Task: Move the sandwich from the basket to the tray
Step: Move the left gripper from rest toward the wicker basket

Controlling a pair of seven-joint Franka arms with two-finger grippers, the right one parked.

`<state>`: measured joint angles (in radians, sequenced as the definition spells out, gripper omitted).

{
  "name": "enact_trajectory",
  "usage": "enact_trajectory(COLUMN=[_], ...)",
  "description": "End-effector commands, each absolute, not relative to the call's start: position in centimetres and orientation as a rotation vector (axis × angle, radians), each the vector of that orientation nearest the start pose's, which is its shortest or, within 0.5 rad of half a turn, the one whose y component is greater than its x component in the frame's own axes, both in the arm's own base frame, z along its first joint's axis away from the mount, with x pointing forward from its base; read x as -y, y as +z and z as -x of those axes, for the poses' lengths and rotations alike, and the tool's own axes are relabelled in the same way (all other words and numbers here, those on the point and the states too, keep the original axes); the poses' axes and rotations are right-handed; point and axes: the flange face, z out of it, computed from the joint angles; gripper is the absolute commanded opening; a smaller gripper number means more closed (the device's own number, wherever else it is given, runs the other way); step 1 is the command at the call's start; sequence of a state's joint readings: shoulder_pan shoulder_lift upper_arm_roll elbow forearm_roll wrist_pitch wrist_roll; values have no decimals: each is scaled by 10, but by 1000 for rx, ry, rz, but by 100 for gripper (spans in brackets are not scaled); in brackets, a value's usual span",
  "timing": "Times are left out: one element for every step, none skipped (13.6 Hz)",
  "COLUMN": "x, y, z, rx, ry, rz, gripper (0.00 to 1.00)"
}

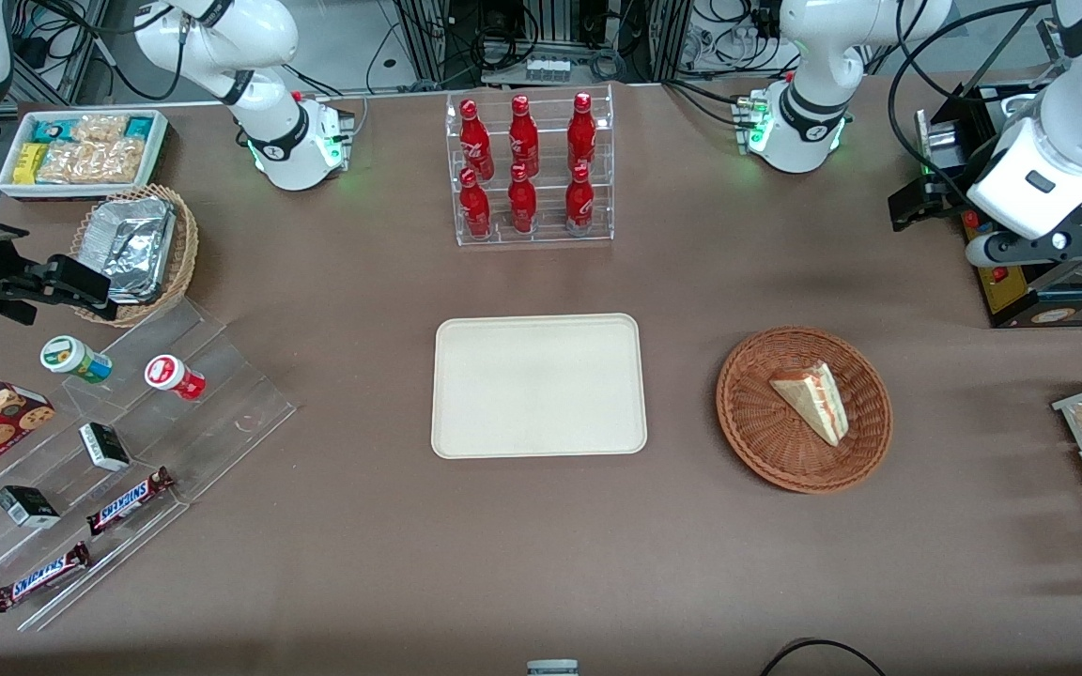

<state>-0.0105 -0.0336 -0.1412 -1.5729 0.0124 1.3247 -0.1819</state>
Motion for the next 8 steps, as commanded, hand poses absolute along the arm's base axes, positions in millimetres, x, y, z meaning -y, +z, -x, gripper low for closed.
enact_trajectory(x=[77, 77, 77, 75, 66, 59, 52, 49], y=[628, 627, 623, 619, 610, 598, 585, 572], z=[-502, -503, -506, -509, -512, -515, -519, -524], rx=[12, 10, 0, -28, -25, -18, -27, -28], ry=[314, 312, 317, 305, 315, 312, 305, 292], rz=[3094, 3095, 3096, 3098, 3098, 3096, 3099, 3095], gripper=[100, 100, 100, 100, 100, 100, 100, 100])
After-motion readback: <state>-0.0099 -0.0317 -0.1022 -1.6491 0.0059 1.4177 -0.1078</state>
